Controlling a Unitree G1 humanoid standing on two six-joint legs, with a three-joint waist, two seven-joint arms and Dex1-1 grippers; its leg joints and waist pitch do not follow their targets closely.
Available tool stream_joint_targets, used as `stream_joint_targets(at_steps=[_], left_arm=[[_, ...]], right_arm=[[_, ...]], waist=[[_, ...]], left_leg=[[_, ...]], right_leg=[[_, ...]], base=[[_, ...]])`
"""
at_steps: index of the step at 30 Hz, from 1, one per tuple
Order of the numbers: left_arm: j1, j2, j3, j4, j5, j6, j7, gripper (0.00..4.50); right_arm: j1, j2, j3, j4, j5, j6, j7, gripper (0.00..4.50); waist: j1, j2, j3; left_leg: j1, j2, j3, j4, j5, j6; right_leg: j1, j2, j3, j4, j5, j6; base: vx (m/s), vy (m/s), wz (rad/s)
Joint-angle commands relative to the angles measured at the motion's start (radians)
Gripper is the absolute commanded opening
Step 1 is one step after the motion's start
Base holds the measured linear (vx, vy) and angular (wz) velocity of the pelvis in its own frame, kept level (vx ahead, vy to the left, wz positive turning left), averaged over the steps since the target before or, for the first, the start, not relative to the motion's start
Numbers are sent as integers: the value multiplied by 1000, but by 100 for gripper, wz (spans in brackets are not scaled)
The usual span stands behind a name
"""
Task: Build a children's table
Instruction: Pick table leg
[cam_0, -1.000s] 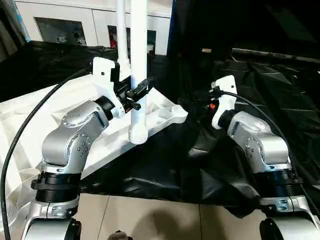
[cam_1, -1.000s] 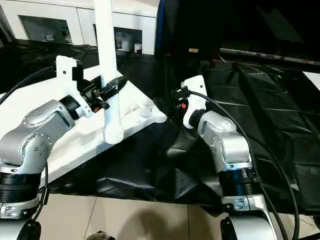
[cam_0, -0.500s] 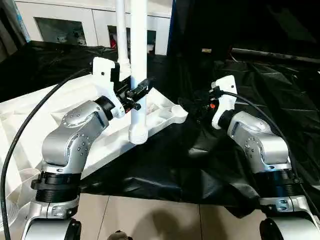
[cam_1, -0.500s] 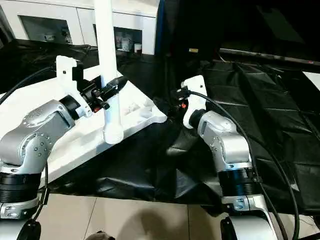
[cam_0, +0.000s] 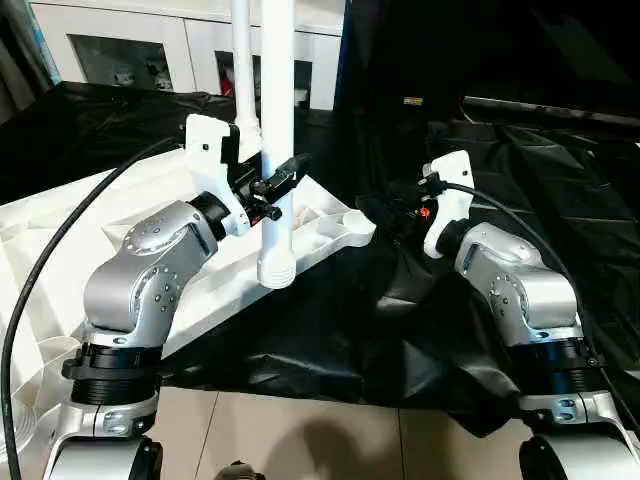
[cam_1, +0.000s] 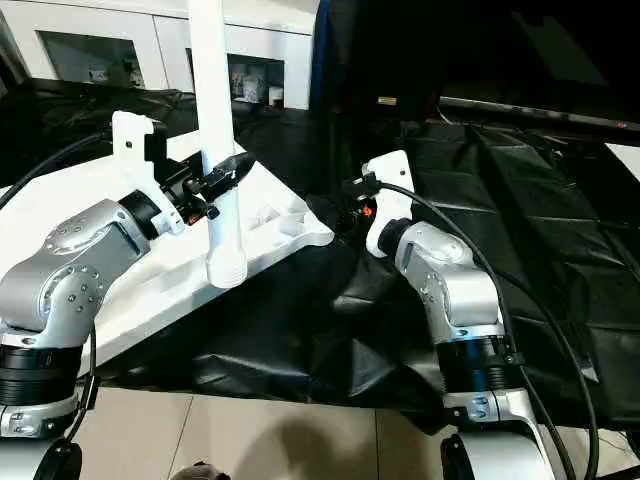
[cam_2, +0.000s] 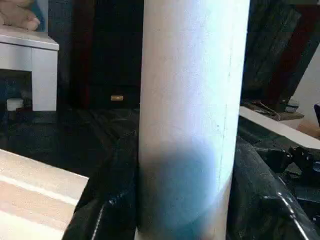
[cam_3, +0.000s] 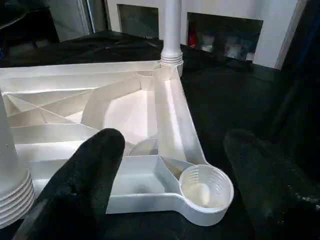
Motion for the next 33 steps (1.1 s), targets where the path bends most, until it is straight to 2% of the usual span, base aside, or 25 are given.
stream_joint_targets(at_steps=[1, 29, 33], left_arm=[[-9, 0, -10, -16, 9, -10, 1, 188], [-9, 0, -10, -16, 9, -10, 1, 188], [-9, 0, -10, -16, 9, -10, 1, 188]], right_arm=[[1, -5, 1, -18, 3, -8, -5, 361], [1, -5, 1, -18, 3, -8, -5, 361], [1, -5, 1, -18, 3, -8, -5, 361]], waist=[[-4, 24, -85], [-4, 23, -86], [-4, 24, -85]], left_leg=[[19, 55, -33, -75, -207, -56], [18, 55, -33, -73, -195, -53], [19, 55, -33, -74, -206, -55]], right_leg=[[56, -80, 64, -69, -194, -141], [57, -80, 64, -65, -173, -146], [57, -80, 64, -68, -192, -143]], base=[[0, 0, 0], [0, 0, 0], [0, 0, 0]])
